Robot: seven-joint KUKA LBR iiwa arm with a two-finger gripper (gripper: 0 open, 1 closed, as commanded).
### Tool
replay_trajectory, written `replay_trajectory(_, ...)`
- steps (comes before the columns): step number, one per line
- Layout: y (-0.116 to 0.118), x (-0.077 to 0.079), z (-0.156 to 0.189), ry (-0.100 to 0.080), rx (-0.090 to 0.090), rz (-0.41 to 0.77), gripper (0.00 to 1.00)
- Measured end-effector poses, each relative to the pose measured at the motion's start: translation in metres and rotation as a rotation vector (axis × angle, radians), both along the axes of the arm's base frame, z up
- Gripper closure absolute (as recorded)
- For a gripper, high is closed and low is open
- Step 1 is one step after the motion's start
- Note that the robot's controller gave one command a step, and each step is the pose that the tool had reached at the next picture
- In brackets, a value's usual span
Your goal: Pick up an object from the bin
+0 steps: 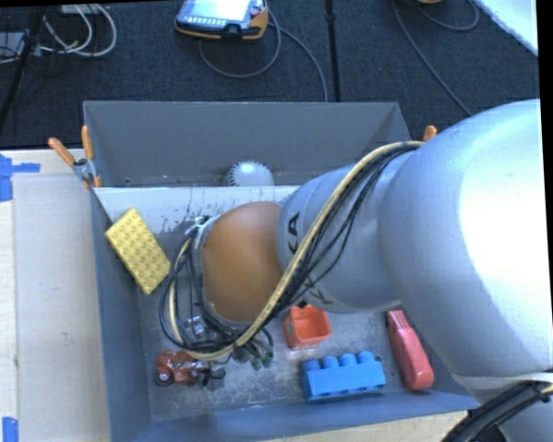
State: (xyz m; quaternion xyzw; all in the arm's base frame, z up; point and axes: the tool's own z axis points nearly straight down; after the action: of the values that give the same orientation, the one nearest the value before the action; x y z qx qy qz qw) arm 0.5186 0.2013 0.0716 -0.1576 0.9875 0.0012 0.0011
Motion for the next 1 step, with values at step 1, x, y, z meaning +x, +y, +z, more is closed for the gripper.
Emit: replay_trajectory(1,-0.0007,-0.0043,0.0358,0.011,-0.005,0.001,1.0)
